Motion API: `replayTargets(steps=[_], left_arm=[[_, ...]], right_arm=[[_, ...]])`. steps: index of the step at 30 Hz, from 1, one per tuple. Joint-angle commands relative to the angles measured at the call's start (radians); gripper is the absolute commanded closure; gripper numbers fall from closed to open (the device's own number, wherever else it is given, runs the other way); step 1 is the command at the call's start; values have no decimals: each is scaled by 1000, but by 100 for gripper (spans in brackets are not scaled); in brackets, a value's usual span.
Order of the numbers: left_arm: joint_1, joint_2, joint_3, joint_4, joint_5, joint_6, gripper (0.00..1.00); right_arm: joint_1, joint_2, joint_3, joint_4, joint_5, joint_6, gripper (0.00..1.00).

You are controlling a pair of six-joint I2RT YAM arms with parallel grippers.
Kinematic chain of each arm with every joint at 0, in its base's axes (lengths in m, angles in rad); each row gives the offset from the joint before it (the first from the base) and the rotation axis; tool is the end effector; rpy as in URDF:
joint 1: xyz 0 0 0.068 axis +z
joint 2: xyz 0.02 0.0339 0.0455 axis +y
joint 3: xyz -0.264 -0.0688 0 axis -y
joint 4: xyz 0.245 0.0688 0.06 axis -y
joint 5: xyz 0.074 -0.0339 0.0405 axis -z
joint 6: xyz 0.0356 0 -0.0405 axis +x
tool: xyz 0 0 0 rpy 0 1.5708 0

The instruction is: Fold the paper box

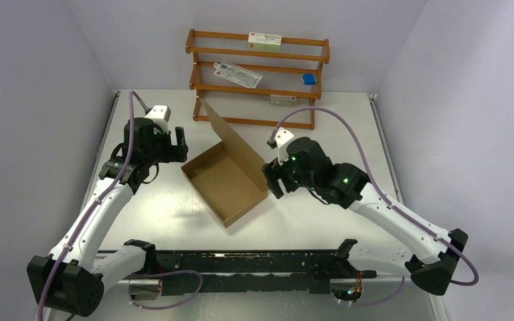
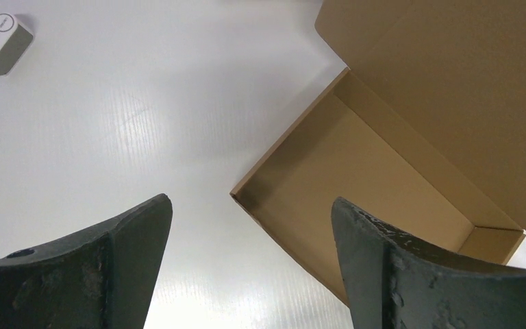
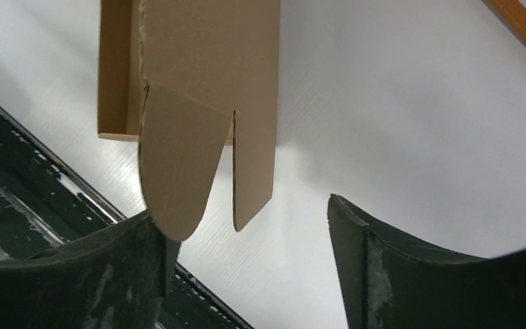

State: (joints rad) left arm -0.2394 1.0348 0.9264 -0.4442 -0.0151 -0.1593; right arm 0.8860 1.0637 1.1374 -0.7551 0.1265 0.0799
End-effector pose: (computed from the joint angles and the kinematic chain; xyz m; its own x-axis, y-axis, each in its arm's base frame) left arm 0.2221 -0.0537 0.3161 -0.5391 -0.0317 -0.8416 0.1409 0.9818 -0.1272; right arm 0.1405 0.1649 0.3533 -0.4535 -0.4302 -0.7806 -0.6723 0.7401 -0.0172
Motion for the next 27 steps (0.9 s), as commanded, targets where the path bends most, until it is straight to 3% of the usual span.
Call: replayTargets(steps=[1,3,6,10,14,20,27], left_arm=[[-9,-1,5,47,-21,22,10],[-12,-3,3,45,-23,25,10],[-15,-8,2,45,-26,30,10],[-27,-12,2,43,-40,36,10],[-50,-12,10,34,-92,37,10],[-80,2,22,37,-112,42,9],[-63,115,156,1,-103,71,9]], right_arm=[[11,41,26,31,46,-41,26],[11,57,18,43,46,-69,32],[10,74,10,65,55,-148,51],[-1,91,5,116,28,-272,66],[-53,109,-10,180,-45,-391,87],[-219,189,76,154,-272,-608,90],[-435,292,135,172,-585,-827,91]])
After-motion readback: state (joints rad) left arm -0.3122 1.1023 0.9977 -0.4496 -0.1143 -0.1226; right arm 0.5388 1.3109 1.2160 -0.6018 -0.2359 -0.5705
